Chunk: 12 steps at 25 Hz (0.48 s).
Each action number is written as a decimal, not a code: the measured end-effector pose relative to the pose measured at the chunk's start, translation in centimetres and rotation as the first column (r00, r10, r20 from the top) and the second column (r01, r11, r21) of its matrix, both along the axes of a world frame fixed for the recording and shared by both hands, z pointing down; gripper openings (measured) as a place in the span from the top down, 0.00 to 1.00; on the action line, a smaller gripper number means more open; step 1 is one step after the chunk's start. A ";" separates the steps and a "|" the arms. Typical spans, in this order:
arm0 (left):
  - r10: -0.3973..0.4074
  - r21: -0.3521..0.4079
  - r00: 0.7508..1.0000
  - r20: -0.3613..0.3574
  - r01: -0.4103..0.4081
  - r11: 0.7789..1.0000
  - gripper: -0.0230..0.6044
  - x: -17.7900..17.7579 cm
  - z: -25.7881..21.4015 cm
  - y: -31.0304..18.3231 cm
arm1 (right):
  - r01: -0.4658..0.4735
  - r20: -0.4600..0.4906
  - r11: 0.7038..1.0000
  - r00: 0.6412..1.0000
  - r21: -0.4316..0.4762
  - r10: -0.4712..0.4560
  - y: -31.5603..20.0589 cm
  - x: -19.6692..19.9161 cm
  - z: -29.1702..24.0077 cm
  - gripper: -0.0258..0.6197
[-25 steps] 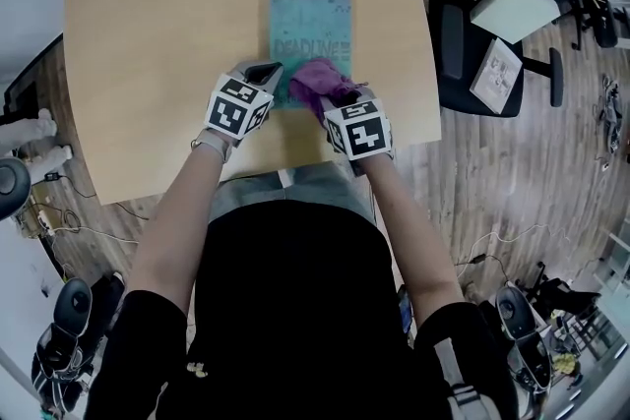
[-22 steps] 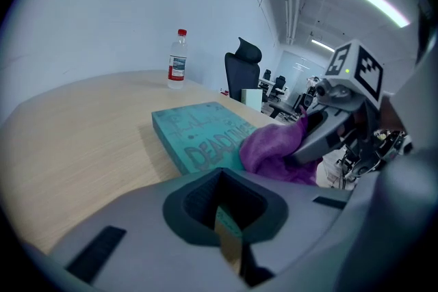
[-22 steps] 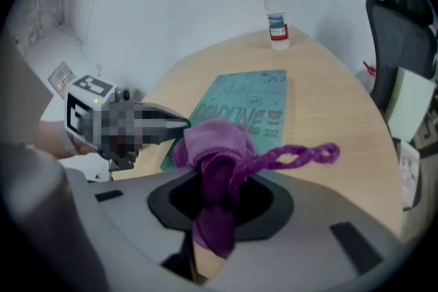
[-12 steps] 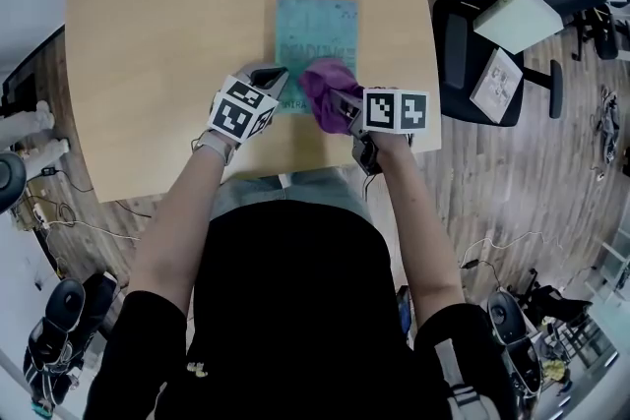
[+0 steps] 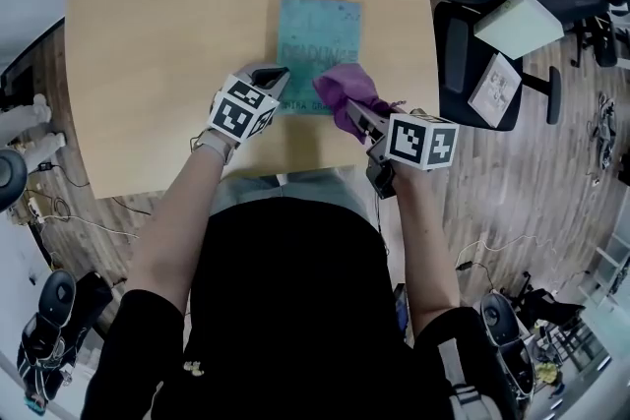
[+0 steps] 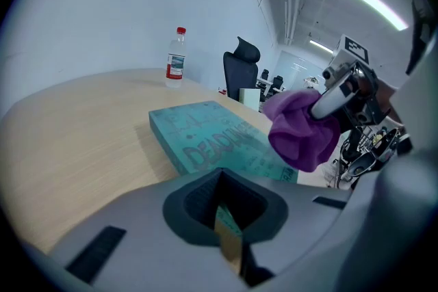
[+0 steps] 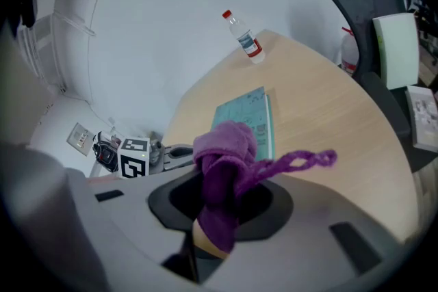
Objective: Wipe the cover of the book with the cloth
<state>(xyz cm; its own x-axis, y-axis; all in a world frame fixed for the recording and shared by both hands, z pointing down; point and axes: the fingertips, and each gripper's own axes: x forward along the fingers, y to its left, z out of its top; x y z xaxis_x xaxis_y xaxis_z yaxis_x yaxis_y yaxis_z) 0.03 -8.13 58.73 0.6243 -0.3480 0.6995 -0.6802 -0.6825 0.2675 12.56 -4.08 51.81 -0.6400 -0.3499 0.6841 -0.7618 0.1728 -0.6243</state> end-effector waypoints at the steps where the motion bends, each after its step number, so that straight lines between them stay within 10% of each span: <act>1: 0.000 0.001 1.000 -0.001 0.000 1.000 0.93 0.0 0.0 0.0 | -0.013 0.005 1.000 1.000 0.017 0.013 -0.2 0.1 -0.8 0.79; 12: 0.000 0.001 1.000 -0.001 0.000 1.000 0.93 0.2 0.0 -0.2 | 0.053 -0.027 0.998 0.998 -0.034 -0.053 -1.0 -3.8 4.0 0.79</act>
